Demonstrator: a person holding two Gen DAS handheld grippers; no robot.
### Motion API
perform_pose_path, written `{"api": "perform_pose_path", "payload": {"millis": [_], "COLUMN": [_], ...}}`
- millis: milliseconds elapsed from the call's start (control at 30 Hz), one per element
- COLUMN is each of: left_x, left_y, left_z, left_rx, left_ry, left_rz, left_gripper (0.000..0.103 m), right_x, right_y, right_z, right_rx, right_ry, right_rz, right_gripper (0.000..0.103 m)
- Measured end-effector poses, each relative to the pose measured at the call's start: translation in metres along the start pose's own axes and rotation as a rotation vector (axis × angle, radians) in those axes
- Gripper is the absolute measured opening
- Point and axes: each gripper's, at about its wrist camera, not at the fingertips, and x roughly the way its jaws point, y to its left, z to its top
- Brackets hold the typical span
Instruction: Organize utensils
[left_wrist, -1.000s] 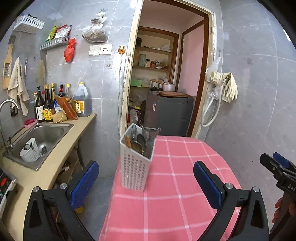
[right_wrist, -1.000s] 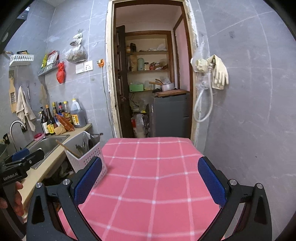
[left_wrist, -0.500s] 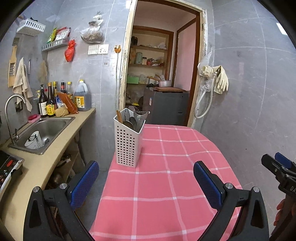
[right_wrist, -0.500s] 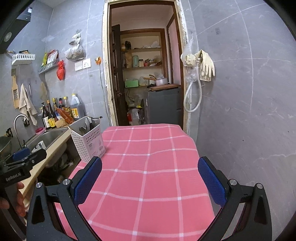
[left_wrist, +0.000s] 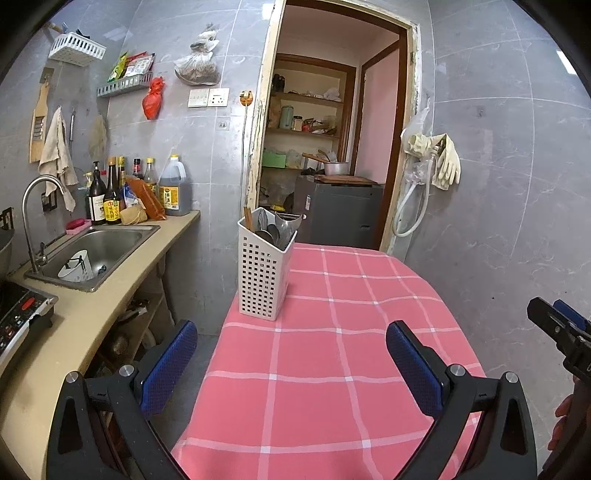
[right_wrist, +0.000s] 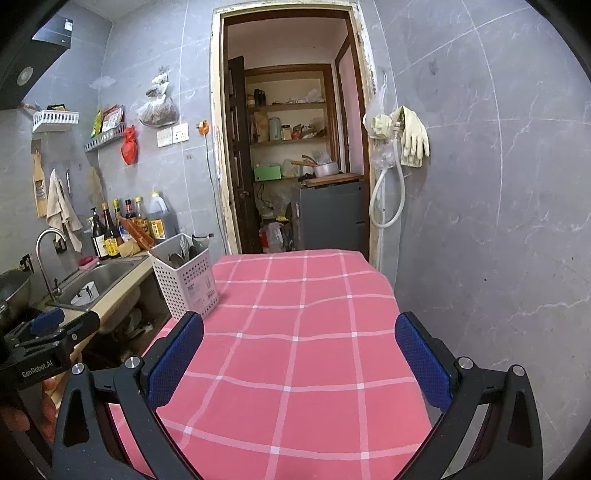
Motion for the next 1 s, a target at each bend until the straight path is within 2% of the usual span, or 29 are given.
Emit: {"api": "perform_pose_path", "payload": {"millis": [1000], "left_x": [-0.0047], "left_y": [0.0022], "left_z": [-0.0003], "left_rx": [0.013], "left_ry": [-0.007], "left_rz": [0.002], "left_gripper": [0.103], "right_x": [0.0016], "right_y": [0.0023], "right_z": [-0.0054], "right_rx": [0.007], "right_ry": [0.016], "right_rz": [-0.006], "right_gripper": [0.102]}}
